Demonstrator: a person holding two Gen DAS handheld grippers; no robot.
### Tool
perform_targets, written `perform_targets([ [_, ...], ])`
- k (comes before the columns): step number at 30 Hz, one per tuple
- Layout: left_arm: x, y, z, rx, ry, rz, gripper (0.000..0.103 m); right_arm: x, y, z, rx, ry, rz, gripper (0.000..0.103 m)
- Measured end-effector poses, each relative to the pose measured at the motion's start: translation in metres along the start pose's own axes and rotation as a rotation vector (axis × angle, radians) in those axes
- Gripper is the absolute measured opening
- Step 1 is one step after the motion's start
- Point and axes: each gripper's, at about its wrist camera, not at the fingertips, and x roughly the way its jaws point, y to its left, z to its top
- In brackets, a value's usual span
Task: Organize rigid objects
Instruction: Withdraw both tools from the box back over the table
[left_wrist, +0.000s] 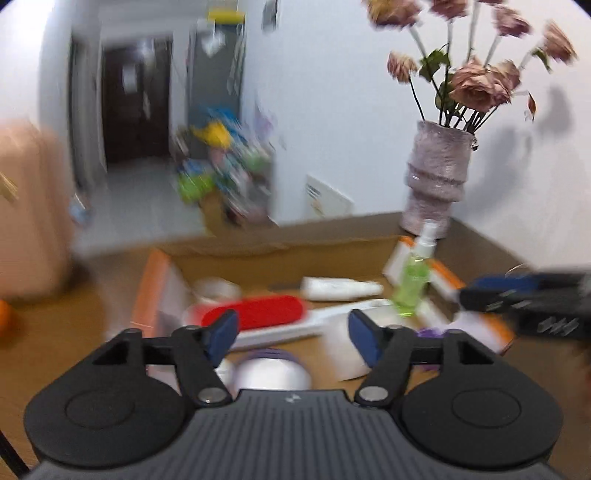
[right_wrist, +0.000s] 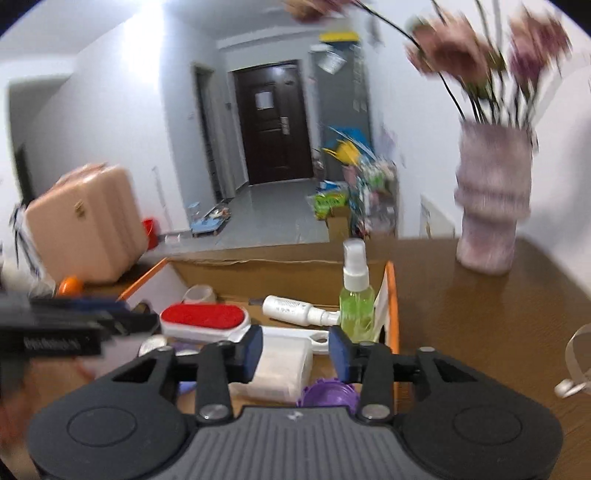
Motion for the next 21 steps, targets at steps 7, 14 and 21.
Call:
perform_targets([
  [7,-0.108,0.03,-0.034,0.029,-0.131,0.175,0.095,-0.093,0.032,-0.014,-0.165,-0.139,-0.158,0.078],
  [14,-0.185,0.038,-0.074,-0.044,-0.208,0.227,0.102,-0.158,0.067,-0.046,-0.17,-0.239,-0.17,0.087],
  [21,-0.24,0.024,-0.118,-0.11,-0.2,0.236,0.103,-0.202,0.092,-0.098,-0.117,-0.239,-0.093,0.09],
])
